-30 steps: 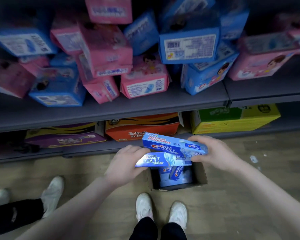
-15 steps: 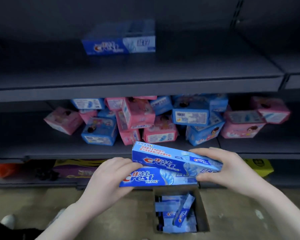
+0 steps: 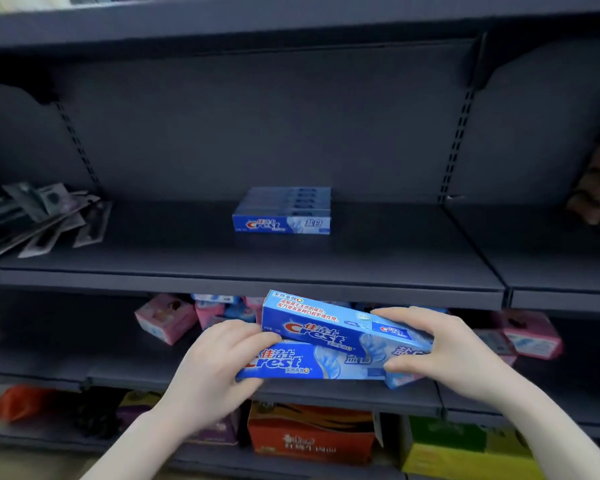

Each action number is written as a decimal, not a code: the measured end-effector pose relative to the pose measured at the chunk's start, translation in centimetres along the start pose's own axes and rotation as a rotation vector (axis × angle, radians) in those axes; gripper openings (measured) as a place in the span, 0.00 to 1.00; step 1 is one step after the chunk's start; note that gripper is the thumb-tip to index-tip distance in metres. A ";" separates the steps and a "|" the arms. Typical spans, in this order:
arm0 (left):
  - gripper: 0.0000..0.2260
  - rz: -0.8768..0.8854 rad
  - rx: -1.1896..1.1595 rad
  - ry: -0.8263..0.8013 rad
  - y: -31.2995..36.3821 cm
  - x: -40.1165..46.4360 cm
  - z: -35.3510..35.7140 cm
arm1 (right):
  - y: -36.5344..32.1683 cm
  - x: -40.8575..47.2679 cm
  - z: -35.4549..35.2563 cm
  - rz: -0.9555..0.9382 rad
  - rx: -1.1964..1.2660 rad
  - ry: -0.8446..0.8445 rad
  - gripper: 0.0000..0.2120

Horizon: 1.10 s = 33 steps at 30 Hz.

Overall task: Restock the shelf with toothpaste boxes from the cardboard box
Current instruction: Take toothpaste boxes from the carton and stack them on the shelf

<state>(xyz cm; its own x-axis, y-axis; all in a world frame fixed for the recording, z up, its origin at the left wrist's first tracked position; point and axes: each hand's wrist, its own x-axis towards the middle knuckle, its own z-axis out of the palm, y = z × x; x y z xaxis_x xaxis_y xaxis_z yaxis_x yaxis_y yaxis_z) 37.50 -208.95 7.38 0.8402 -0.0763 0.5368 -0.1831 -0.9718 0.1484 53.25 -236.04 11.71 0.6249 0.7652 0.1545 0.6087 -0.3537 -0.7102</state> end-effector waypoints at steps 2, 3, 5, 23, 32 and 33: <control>0.17 0.007 0.002 0.019 -0.2 0.7 -0.9 | -0.7 0.8 -0.5 -0.036 -0.014 0.017 0.31; 0.16 0.006 0.001 0.029 -0.4 0.9 -1.2 | -1.0 1.2 -0.7 -0.048 -0.013 0.025 0.31; 0.16 -0.004 0.009 0.046 -1.0 1.4 -1.8 | -1.6 2.2 -1.0 -0.059 -0.019 0.039 0.29; 0.17 0.057 -0.030 0.074 -12.3 5.5 -1.8 | -1.3 16.7 0.7 -0.028 0.095 0.007 0.16; 0.18 0.033 -0.059 0.094 -14.6 7.9 -0.9 | 1.8 21.0 2.7 0.034 0.114 0.003 0.17; 0.18 0.035 -0.061 0.097 -14.8 8.1 -0.7 | 1.9 21.2 2.9 0.028 0.119 0.006 0.18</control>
<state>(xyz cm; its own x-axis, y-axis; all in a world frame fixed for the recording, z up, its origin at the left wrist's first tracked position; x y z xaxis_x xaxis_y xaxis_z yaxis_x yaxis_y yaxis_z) 46.65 -195.07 10.17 0.7802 -0.0851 0.6197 -0.2443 -0.9534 0.1768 66.24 -218.90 11.69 0.6443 0.7523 0.1372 0.5288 -0.3087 -0.7906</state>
